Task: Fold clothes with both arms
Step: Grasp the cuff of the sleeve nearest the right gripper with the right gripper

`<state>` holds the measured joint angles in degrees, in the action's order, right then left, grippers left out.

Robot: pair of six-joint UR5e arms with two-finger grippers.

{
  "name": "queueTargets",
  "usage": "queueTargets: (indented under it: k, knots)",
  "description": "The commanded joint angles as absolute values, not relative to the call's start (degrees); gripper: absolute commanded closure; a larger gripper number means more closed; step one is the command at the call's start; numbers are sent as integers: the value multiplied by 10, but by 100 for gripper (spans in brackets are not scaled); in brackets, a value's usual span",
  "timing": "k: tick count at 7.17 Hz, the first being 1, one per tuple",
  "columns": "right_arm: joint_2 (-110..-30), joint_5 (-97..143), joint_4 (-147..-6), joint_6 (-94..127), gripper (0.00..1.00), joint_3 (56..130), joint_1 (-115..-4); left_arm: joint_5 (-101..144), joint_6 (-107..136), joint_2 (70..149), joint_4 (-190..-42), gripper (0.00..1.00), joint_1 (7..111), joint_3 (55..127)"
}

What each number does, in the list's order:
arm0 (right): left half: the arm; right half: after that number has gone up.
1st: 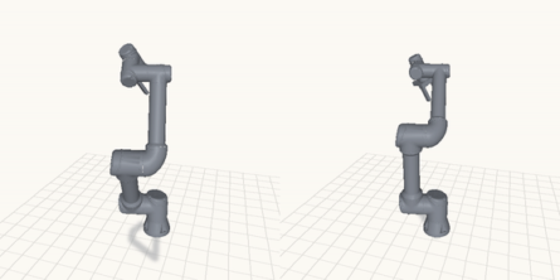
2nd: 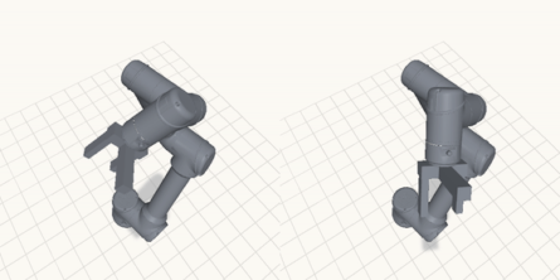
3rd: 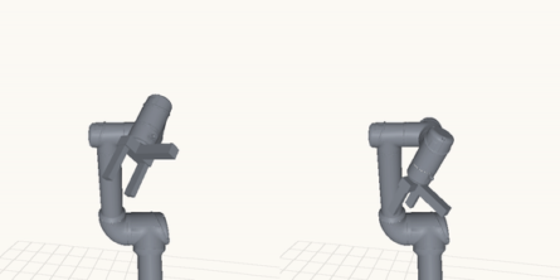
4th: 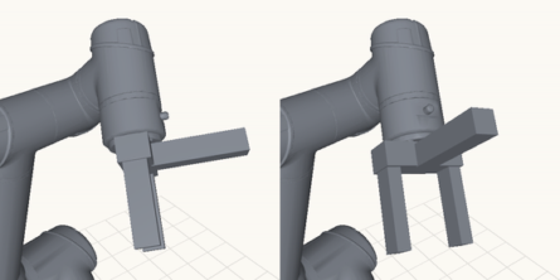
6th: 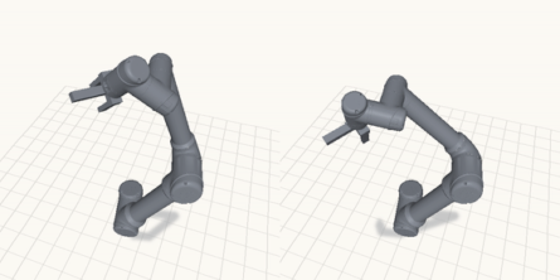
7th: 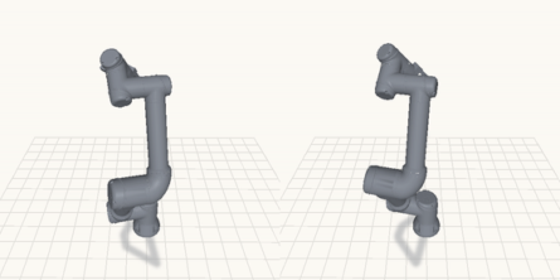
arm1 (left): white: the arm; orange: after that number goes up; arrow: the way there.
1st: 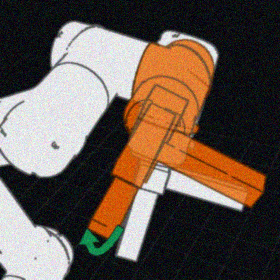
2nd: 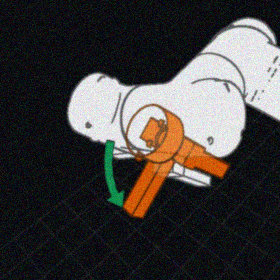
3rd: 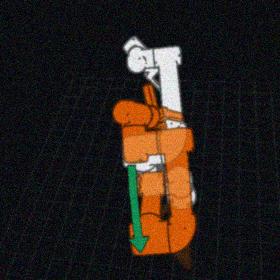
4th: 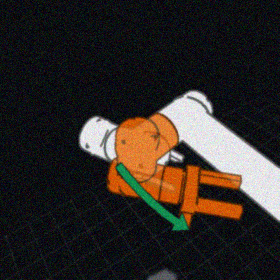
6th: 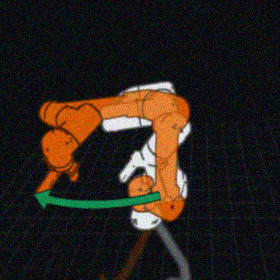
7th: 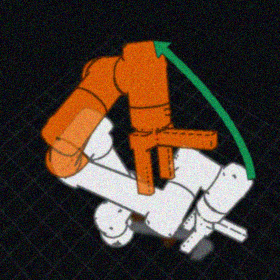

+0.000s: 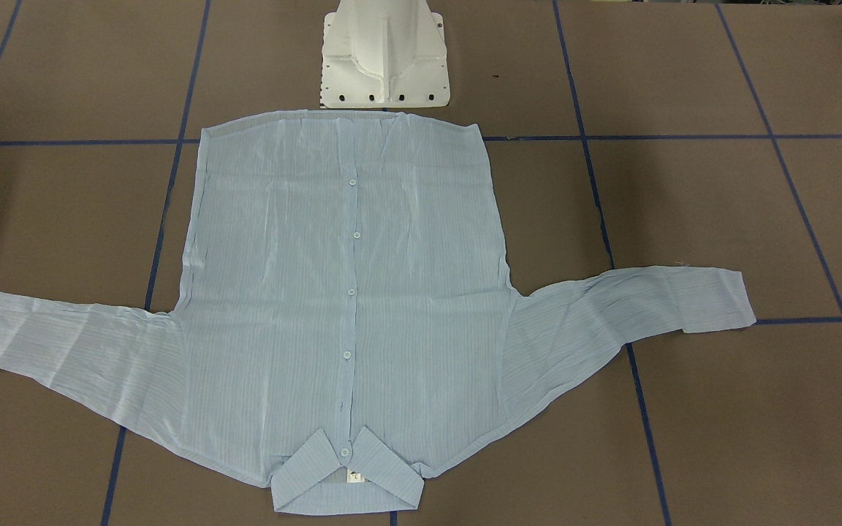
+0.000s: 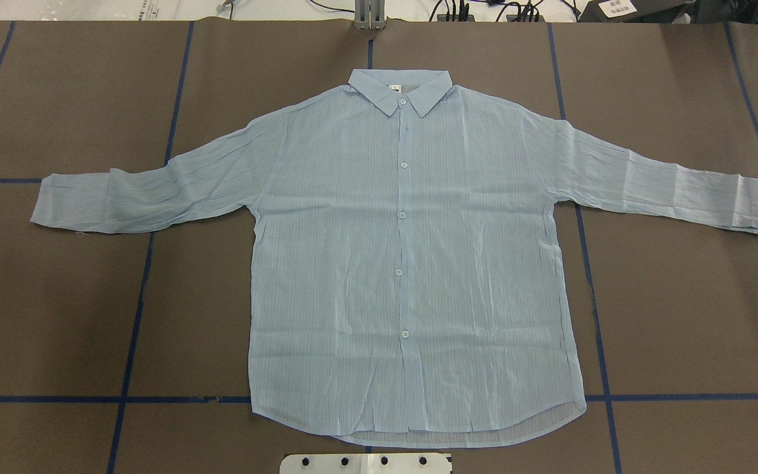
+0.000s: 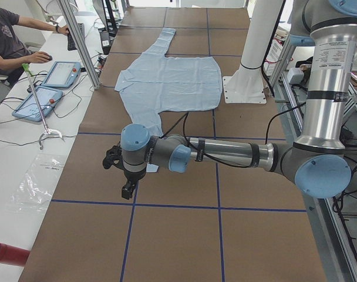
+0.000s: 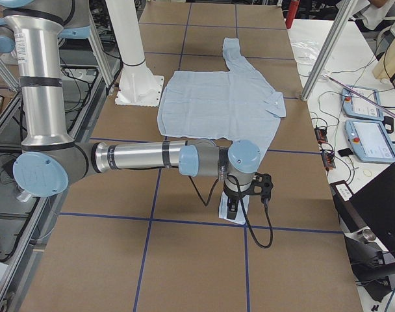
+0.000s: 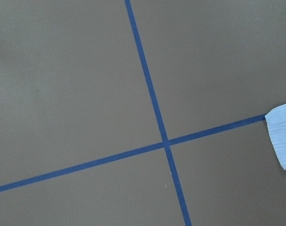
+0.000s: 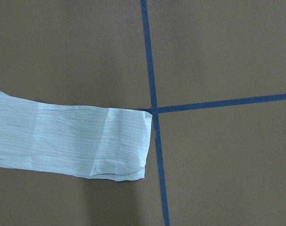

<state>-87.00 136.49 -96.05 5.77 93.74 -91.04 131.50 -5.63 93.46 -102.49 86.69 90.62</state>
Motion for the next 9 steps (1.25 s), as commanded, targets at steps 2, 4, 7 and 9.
queueTargets:
  k: [2, 4, 7, 9]
  knots:
    - [-856, 1352, -845, 105, 0, 883, -838, 1316, -55, 932, -1067, 0, 849, 881]
    - [-850, 1318, -592, 231, 0, 761, -771, 1316, -56, 930, -1102, 0, 849, 875]
    - [-844, 1314, -557, 248, 0, 720, -749, 1317, -54, 931, -1104, 0, 849, 876]
    - [-840, 1313, -556, 246, 0, 693, -736, 1319, -54, 931, -1104, 0, 849, 877]
